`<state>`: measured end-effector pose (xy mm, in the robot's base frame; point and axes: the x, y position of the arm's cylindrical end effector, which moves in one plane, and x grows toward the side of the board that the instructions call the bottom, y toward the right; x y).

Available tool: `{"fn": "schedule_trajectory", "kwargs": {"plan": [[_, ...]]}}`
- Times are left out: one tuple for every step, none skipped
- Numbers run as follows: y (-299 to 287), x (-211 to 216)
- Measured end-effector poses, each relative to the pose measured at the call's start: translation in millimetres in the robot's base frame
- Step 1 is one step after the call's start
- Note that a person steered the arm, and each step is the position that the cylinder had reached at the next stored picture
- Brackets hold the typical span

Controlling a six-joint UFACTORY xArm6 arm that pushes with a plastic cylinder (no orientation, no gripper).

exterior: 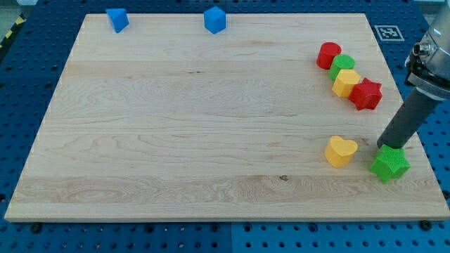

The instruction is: Slide the red star along with green circle to the top right

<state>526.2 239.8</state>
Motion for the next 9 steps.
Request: {"fn": "schedule_trajectory", "kwargs": {"plan": [[4.7, 3.4], [19.9, -10.8], [19.4, -41.3], [-6.9, -64.9], [-16.8, -85.1], [-16.8, -109.4], [-16.8, -130.8], [-16.8, -146.4], [-16.8, -154.3]]}}
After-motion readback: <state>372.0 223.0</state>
